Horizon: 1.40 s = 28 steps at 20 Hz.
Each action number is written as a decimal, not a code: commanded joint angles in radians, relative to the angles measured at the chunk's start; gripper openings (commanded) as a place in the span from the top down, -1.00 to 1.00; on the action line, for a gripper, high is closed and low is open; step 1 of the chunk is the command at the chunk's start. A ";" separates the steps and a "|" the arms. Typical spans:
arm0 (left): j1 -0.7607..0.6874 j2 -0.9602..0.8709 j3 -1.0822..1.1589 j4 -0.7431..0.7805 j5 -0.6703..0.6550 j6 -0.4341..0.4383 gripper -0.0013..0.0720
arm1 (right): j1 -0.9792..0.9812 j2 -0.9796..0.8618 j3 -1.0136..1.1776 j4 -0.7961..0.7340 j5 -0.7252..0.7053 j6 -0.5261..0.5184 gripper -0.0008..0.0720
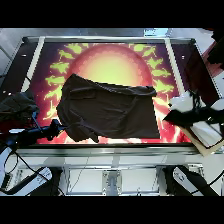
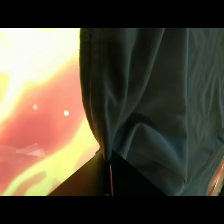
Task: Fold the shirts.
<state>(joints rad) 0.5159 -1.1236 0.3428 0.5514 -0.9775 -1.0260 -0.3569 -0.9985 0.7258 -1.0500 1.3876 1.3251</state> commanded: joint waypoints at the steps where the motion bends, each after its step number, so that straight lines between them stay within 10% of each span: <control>1: 0.000 0.000 0.001 -0.002 -0.009 0.018 0.93 | -0.001 0.000 -0.207 0.090 -0.063 0.032 -0.29; 28: 0.000 0.000 0.001 -0.002 -0.024 0.040 0.93 | 0.000 0.000 -0.387 0.211 -0.419 0.284 -0.22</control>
<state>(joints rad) 0.5159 -1.1236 0.3428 0.5499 -0.9970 -0.9863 -0.3573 -0.9981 0.3386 -0.8295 1.0447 1.5837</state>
